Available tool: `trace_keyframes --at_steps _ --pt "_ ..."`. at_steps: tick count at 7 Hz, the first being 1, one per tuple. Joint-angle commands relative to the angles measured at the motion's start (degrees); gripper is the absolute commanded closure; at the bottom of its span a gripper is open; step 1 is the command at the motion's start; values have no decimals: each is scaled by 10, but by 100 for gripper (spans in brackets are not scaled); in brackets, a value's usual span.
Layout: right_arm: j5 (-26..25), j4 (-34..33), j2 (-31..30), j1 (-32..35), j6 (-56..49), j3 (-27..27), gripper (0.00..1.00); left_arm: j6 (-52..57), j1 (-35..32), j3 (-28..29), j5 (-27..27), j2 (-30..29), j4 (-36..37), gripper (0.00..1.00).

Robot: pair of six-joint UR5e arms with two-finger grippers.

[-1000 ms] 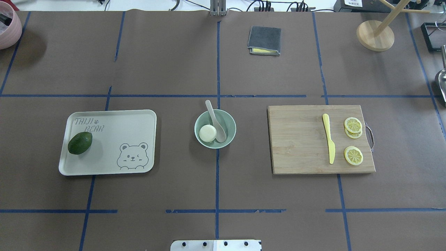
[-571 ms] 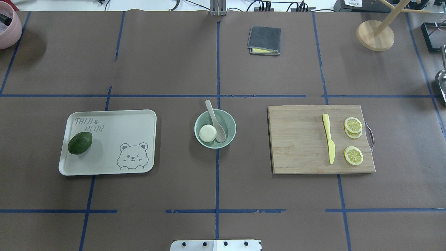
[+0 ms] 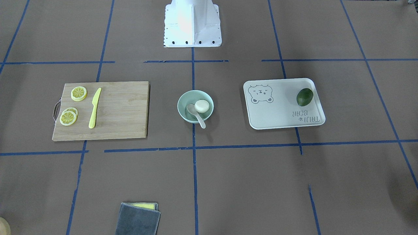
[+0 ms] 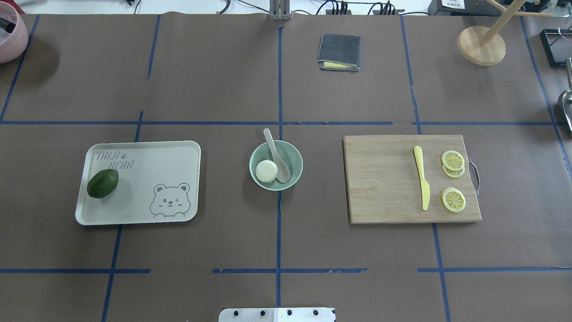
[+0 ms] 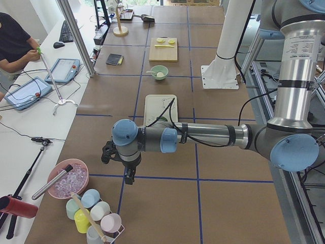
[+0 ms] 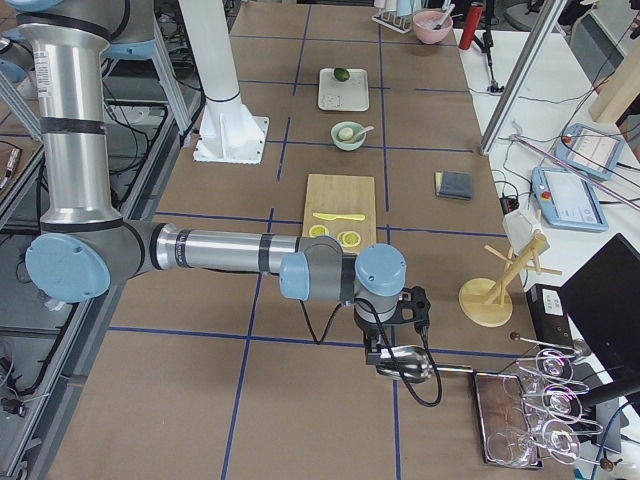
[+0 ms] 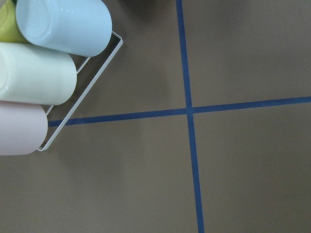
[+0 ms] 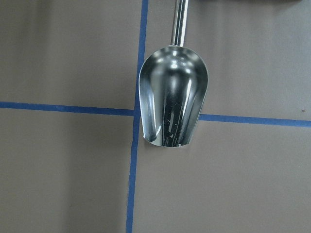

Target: Put spoon and bun in bowl

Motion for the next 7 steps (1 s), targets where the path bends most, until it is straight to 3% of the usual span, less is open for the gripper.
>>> trace_keyframes --at_steps 1,7 --pt "5 -1 1 0 4 -1 0 -1 0 -2 2 1 1 0" --pt "5 4 4 0 4 1 0 0 0 1 0 0 0 0"
